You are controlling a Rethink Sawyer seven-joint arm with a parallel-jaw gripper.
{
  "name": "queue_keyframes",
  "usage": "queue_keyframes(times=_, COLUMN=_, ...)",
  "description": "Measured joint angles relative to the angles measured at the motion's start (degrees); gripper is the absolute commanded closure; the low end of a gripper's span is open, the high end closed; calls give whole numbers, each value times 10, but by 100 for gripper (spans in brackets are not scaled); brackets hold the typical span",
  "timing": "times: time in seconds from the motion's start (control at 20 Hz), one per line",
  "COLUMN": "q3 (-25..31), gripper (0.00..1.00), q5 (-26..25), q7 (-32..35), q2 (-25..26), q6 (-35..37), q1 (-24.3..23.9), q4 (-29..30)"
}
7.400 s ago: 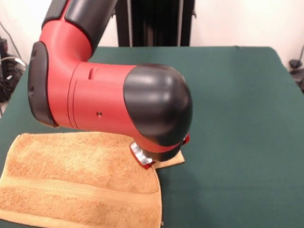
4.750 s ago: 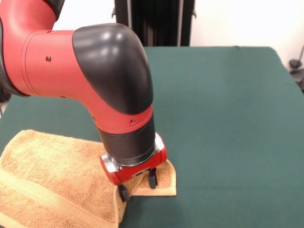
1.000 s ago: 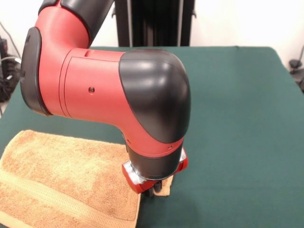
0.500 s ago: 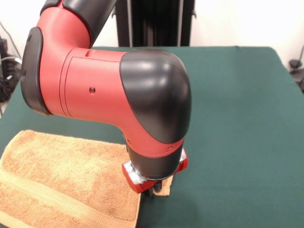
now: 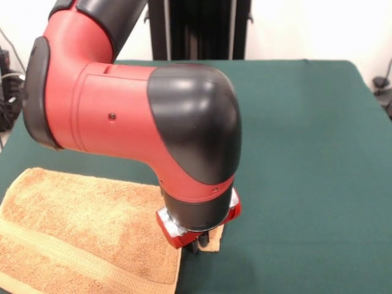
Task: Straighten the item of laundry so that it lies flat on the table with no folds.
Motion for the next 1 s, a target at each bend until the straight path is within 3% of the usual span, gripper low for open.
queue_keyframes(times=0.5, q3=1, gripper=100, q5=35, q7=0, q2=-13, q6=-6, q1=-16, q4=42)
queue_keyframes(times=0.8, q3=5, gripper=100, q5=33, q7=0, q2=1, q6=107, q1=-15, q4=31)
queue_keyframes(times=1.0, q3=12, gripper=100, q5=31, q7=0, q2=18, q6=223, q1=-15, q4=30)
